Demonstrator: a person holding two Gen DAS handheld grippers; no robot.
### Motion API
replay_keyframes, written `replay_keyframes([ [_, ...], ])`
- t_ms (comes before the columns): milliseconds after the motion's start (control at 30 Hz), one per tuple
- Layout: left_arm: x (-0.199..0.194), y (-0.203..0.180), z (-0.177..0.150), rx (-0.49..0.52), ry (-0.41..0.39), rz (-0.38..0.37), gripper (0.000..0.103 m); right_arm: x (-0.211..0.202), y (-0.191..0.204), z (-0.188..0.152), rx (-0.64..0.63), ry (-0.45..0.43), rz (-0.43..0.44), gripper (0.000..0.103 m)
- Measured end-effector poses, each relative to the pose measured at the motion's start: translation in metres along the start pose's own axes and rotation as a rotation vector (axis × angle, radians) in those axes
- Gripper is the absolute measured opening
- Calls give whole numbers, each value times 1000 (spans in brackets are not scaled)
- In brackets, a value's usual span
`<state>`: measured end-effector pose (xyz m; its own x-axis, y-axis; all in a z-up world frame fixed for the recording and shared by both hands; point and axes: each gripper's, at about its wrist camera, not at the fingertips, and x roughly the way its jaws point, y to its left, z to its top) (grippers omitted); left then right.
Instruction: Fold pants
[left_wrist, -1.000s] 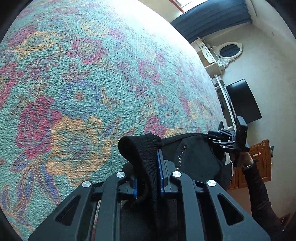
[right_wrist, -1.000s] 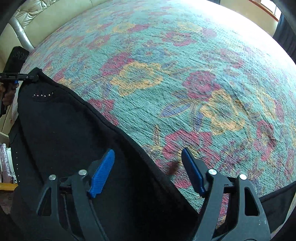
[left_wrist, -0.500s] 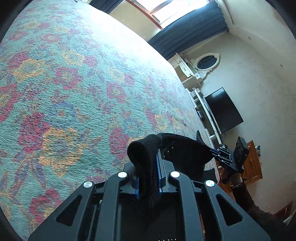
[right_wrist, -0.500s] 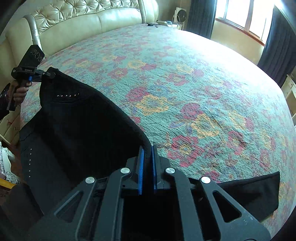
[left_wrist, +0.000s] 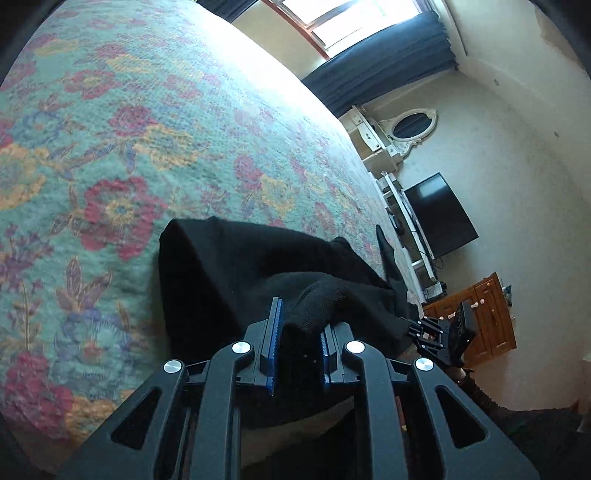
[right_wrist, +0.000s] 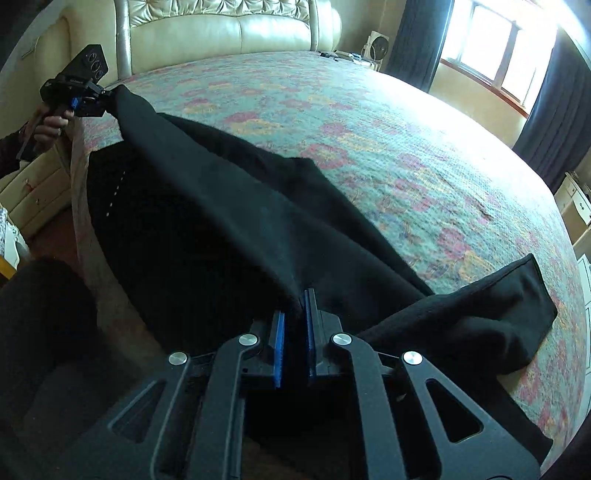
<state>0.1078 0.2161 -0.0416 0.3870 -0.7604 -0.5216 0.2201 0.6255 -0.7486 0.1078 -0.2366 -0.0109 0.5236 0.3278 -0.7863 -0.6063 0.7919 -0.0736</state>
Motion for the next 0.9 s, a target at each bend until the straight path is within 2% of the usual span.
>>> replay_keyframes([
  [67,7,5,-14,-7,30,64,21,7,11,-14,4,39,21,9],
  [167,12,13,-31,-36,70,133,27,16,24,-29,-34,71,-1,13],
  [200,10,15,-36,-54,67,146,35,16,25,-32,-24,68,1,16],
  [233,6,17,-41,-73,61,159,40,15,25,-33,-9,68,1,17],
  [300,-6,22,-47,-116,32,204,59,11,25,-33,12,74,12,22],
  [333,-14,25,-51,-145,10,219,61,9,23,-33,30,73,26,26],
  [400,-29,33,-57,-215,-39,223,61,1,18,-33,105,72,79,43],
  [500,-45,28,-65,-314,-109,179,61,-15,7,-33,276,39,185,54],
  [567,-43,16,-68,-347,-138,171,61,-22,-7,-35,426,16,282,54],
  [700,-23,-10,-70,-388,-159,194,61,-23,-32,-45,684,-23,411,54],
  [800,-3,-23,-68,-399,-154,205,61,-16,-38,-54,771,-3,433,54],
  [900,18,-28,-69,-410,-127,257,61,-12,-37,-56,807,12,451,54],
])
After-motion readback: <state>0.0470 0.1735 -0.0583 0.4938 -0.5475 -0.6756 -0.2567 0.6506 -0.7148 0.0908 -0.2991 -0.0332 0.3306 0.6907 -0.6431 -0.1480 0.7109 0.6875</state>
